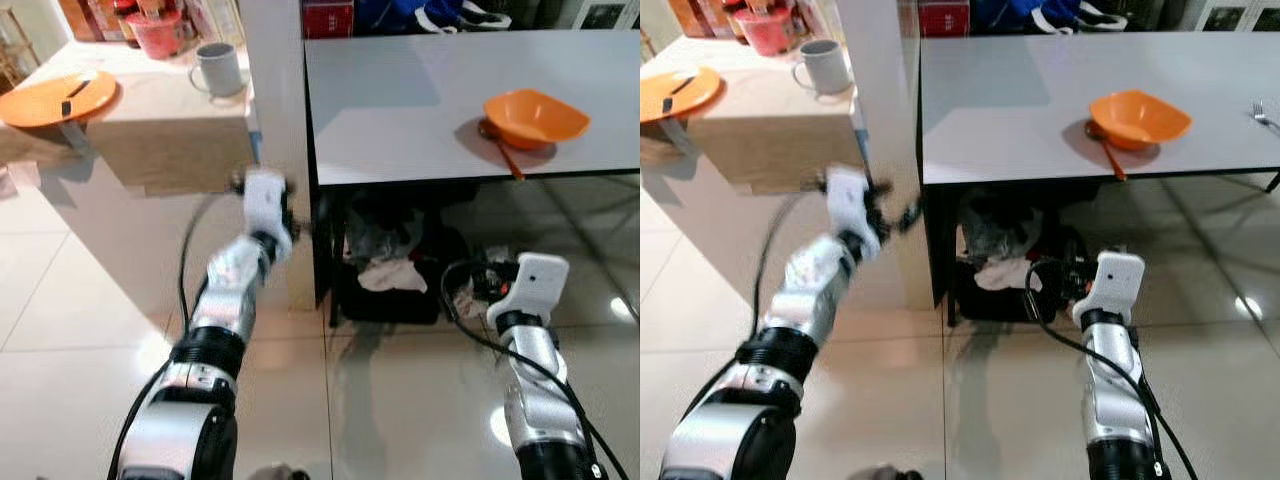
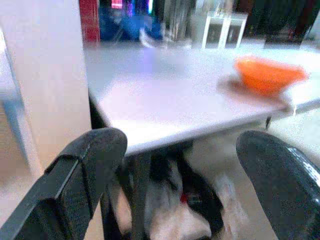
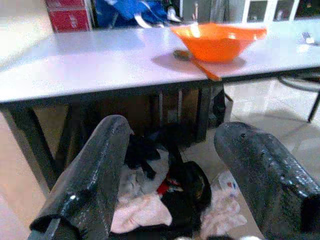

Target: Setting the table

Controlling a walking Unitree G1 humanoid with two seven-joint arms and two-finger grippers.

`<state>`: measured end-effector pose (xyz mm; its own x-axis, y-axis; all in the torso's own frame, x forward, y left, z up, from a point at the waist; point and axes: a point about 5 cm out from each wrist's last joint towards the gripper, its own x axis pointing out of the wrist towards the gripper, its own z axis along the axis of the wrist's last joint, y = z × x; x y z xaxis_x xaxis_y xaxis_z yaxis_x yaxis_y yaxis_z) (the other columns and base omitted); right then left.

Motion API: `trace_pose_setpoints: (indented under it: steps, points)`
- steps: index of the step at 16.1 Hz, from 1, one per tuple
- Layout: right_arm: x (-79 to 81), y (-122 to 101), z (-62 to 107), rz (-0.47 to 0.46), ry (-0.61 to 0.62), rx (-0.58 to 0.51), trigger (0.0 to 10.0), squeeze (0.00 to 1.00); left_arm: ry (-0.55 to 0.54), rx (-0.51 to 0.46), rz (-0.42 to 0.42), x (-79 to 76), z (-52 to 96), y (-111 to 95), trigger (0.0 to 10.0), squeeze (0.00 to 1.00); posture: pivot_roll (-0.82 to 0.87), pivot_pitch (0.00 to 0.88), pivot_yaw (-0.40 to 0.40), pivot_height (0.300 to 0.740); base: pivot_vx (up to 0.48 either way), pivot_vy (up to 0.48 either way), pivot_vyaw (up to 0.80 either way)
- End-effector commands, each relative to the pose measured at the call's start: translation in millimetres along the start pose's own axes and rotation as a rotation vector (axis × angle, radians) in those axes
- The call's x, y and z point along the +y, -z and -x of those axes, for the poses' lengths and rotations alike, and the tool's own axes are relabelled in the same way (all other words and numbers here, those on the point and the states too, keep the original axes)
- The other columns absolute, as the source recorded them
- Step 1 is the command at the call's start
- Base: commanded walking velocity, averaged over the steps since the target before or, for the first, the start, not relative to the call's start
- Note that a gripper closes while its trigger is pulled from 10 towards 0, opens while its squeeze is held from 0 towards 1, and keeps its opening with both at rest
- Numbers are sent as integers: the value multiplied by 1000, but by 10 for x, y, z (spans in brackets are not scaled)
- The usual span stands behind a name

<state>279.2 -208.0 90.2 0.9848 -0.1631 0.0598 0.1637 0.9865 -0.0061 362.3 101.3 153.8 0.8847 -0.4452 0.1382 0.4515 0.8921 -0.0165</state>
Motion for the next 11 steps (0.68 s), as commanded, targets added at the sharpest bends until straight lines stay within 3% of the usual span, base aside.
trace_pose_setpoints:
  steps: [1,4,6,9,11]
  points:
    - [94,-208,-20,-28,-48,-60,10000,0,46,-27,-33,-59,5,-81,10000,0,9,0,71,740,0,0,0]
    - [375,-564,44,-66,-231,-168,10000,0,131,-58,-58,-233,21,-228,10000,0,-4,0,85,740,0,0,0]
    - [432,-770,57,-82,-249,-197,10000,0,115,-83,-69,-250,64,-334,10000,0,-7,0,80,740,0,0,0]
    - [443,-859,116,-73,-269,-191,10000,0,27,-24,-89,-208,187,-204,10000,0,3,0,71,740,0,0,0]
    - [425,-796,129,-70,-263,-161,10000,0,7,8,-105,-234,216,-127,10000,0,7,0,69,740,0,0,0]
